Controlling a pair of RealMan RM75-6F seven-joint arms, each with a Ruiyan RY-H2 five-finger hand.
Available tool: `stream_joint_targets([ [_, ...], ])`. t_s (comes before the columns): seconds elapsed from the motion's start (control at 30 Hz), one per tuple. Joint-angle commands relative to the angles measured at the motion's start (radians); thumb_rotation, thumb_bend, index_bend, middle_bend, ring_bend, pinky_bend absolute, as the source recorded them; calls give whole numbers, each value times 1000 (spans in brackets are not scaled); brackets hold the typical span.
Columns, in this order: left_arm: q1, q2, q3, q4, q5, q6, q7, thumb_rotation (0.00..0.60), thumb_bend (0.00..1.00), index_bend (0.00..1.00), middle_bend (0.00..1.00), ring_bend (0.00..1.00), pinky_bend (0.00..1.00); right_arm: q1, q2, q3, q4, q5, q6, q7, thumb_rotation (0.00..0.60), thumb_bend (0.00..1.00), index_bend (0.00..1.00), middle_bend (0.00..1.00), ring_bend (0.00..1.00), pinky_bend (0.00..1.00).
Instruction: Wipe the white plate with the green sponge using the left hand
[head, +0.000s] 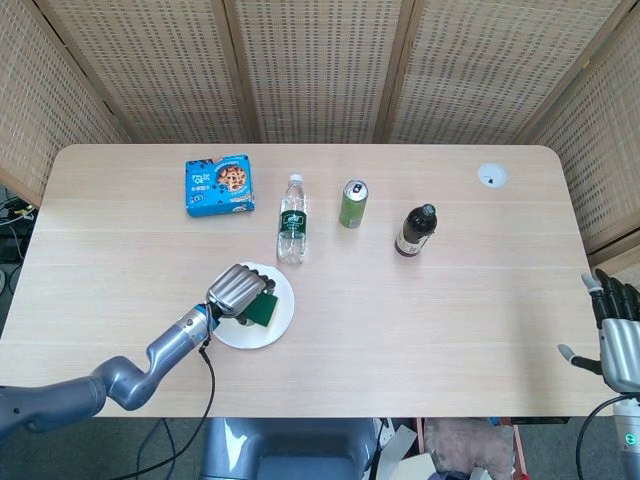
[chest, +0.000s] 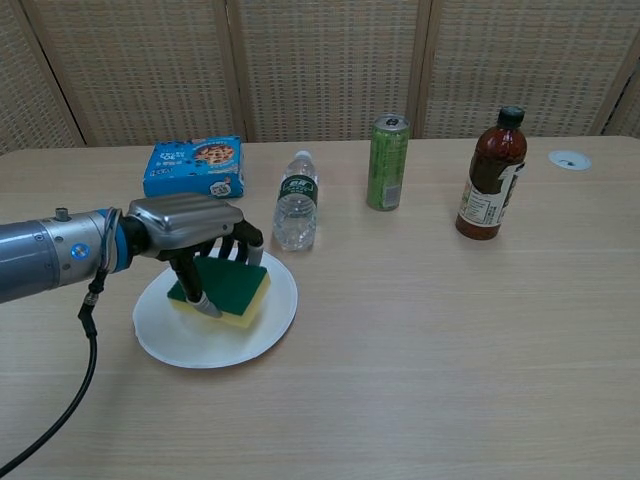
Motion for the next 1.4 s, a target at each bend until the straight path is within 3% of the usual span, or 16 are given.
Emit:
stream_joint_targets([
  [0.03, -12, -24, -4, 16, -27, -24, 25, 600, 98, 622, 484, 448, 574, 1, -2, 0, 3, 4, -5, 1, 600, 0, 35, 0, 0, 0],
  [0.5, -30, -120, -18, 207, -123, -82, 49, 600, 99, 622, 484, 448, 574, 9, -4, 6, 12, 23, -26, 7, 600, 0, 35, 0, 0, 0],
  [1.2, -23, -109, 27, 125, -65, -81, -17, 600, 99, 622, 484, 448, 574, 9, 0, 5, 11, 23, -27, 15, 600, 0, 35, 0, 0, 0],
  [1.4, -16, -94, 30, 160, -78, -82, -1, 600, 99, 622, 484, 448, 574, 9, -1, 5, 10, 23, -26, 12, 600, 0, 35, 0, 0, 0],
])
